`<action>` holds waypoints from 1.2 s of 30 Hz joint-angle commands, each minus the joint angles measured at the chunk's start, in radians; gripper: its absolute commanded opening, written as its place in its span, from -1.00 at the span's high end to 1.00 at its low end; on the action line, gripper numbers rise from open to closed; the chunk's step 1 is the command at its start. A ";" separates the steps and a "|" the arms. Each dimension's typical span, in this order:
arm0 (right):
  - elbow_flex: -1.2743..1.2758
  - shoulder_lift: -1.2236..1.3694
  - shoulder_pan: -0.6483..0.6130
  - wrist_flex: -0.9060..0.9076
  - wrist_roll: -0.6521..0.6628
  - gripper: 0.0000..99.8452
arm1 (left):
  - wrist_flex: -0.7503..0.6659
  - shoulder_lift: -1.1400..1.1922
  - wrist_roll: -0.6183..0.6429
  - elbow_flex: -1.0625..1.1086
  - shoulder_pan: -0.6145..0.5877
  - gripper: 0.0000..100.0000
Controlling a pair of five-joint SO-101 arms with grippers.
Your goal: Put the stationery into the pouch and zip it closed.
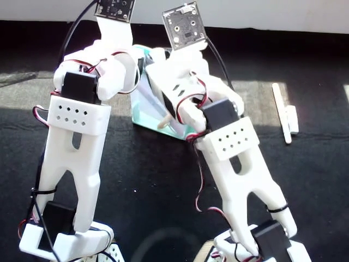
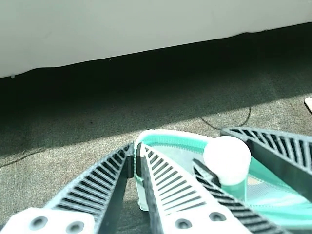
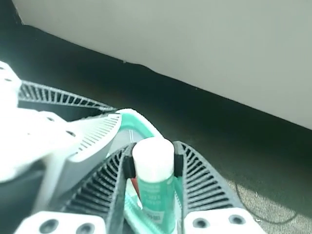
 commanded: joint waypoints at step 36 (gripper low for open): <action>-0.545 0.898 0.780 0.148 0.270 0.67 | -0.002 0.008 -0.008 0.002 0.005 0.97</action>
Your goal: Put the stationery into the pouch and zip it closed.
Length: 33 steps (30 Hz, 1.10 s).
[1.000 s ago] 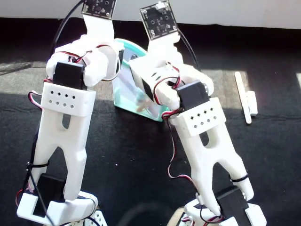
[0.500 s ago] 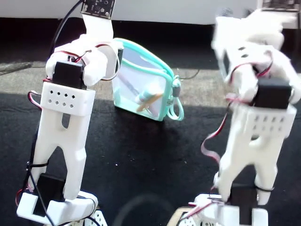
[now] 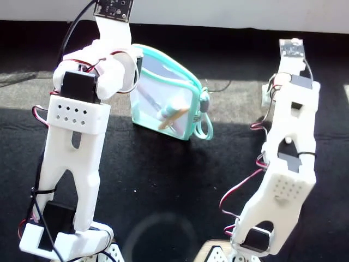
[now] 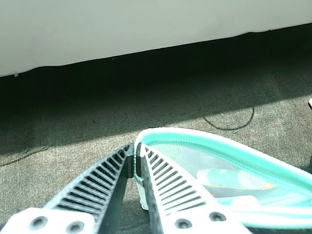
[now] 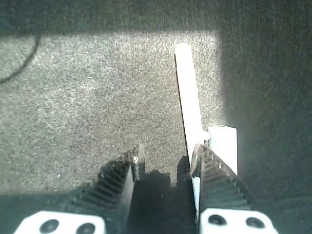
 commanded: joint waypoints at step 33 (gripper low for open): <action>-1.242 0.596 -0.039 0.473 0.226 0.99 | -0.003 0.008 -0.008 0.004 0.005 0.97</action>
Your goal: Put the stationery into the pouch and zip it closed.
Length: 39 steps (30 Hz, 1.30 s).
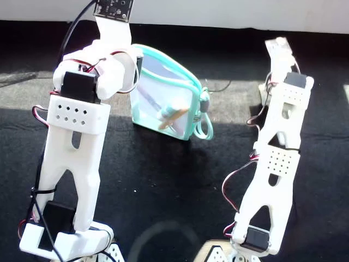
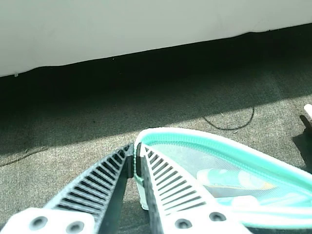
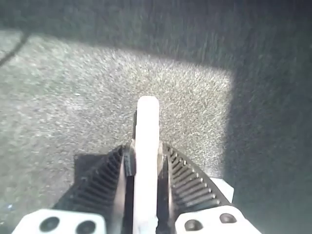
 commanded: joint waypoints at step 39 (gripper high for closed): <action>0.891 -1.518 -0.185 0.294 -0.284 0.99 | -0.003 0.008 -0.008 0.007 0.005 0.97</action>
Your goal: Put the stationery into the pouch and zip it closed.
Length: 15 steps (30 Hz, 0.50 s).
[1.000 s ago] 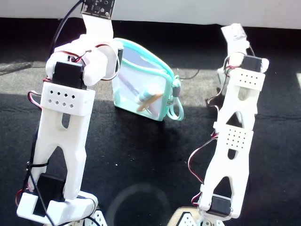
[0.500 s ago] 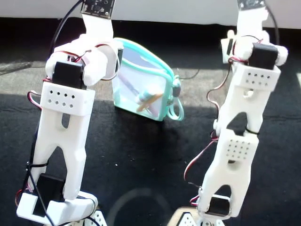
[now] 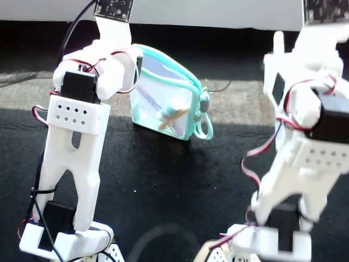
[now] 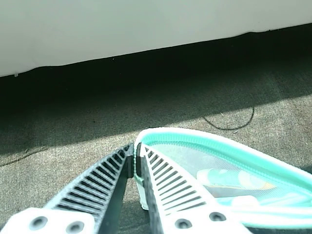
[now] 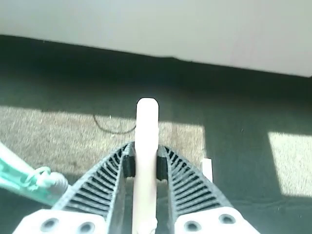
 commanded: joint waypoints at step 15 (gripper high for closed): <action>1.626 -0.429 -0.004 -0.745 0.000 0.99 | -0.003 0.010 -0.008 0.005 0.005 0.97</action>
